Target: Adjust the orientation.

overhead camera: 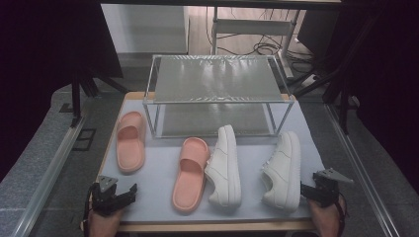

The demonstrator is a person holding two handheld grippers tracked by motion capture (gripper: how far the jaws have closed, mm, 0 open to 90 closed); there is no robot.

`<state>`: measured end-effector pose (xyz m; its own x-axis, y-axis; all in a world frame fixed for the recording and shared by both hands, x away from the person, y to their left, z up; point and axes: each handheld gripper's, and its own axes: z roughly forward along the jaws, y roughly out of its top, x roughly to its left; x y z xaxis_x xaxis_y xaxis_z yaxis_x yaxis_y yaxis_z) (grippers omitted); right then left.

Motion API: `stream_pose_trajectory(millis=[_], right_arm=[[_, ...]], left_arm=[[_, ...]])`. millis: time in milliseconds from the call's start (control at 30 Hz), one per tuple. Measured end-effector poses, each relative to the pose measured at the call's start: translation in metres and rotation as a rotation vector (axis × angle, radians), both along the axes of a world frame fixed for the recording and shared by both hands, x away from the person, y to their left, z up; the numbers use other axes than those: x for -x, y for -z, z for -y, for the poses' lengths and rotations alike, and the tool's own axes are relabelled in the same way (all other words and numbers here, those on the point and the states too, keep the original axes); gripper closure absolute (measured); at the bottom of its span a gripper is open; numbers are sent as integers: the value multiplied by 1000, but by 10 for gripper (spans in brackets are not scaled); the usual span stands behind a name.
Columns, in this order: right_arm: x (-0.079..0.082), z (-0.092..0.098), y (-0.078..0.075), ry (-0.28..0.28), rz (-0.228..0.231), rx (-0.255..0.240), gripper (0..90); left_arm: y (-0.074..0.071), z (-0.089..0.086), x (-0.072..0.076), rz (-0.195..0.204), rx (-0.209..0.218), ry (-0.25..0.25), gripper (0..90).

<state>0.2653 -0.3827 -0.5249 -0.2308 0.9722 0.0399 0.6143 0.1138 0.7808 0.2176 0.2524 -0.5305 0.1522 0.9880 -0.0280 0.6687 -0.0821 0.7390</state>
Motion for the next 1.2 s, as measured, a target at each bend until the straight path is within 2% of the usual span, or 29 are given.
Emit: stream_pose_trajectory(millis=[433,767,1033,1100,1200], right_arm=[[0,0,0,0,1,-1,195],[0,0,0,0,1,-1,195],[0,0,0,0,1,0,195],[0,0,0,-1,1,0,195],[0,0,0,0,1,4,197]], left_arm=[[0,1,0,-1,-2,-4,145],[-4,3,-2,-31,-17,-11,168],[-6,4,-2,-37,-22,2,207],[-8,6,-2,-43,-24,23,230],[-10,7,-3,-50,-4,43,221]])
